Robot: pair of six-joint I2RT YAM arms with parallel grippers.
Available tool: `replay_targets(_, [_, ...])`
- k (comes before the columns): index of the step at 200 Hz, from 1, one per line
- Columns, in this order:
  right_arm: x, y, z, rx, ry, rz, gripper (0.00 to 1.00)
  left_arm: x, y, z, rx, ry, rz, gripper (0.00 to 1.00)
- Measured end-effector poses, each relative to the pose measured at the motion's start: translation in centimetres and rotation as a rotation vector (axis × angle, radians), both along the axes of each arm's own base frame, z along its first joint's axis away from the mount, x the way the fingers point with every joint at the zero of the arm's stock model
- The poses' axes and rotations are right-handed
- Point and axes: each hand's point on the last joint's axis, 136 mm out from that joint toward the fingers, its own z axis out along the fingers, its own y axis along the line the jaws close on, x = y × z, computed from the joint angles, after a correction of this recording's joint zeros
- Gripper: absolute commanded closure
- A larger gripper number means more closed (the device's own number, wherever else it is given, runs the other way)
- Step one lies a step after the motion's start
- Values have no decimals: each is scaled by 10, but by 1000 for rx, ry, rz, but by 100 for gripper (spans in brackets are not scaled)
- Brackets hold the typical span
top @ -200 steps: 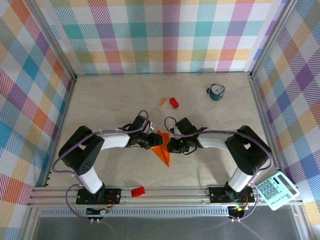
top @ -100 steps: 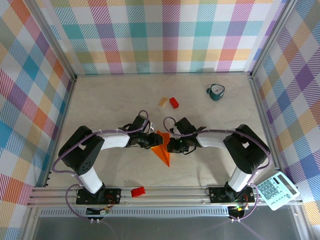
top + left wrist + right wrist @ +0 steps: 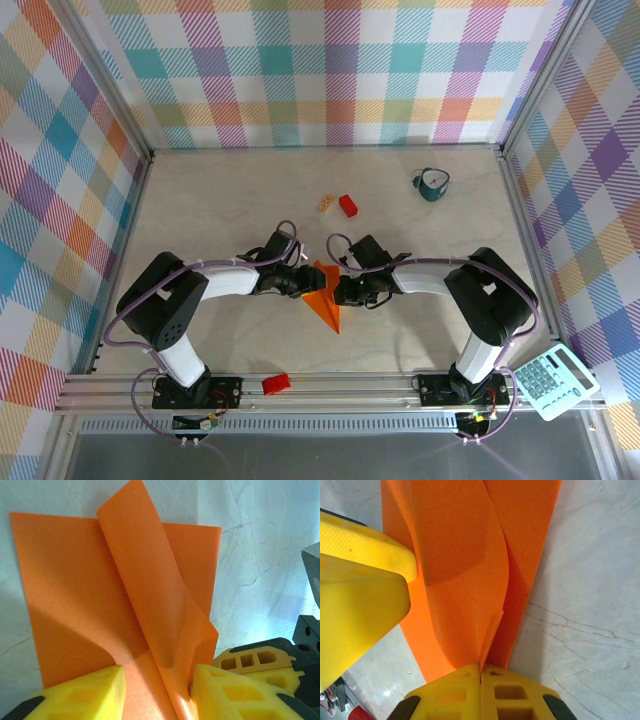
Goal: Fold a paper plane with a square sheet of paper (fold left side to right side)
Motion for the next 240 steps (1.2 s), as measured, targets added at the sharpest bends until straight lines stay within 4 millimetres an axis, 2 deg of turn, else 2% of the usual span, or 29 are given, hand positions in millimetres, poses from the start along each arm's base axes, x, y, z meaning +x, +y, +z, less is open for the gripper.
replay_targets(27, [0,0,0,-2,-1,-1,100,2,2,7,12,-11,4,58])
replay_targets(50, [0,0,0,-2,-1,-1,100,13,-1,28,-3,-61,7,59])
replay_targets(74, [0,0,0,-3,-2,-2,100,23,-3,46,-25,-110,2,73])
replay_targets(90, [1,-1,-1,-6,-3,-3,100,26,-3,49,-37,-115,-1,84])
replay_targets(109, [1,-1,-1,-8,-4,-4,100,24,-8,50,-67,-109,-32,91])
replay_targets(164, [1,-1,-1,-11,-4,-4,100,16,-23,25,-114,-37,-109,96])
replay_targets(240, [2,-3,-1,-25,-3,-3,100,13,-19,-6,-65,3,-124,97])
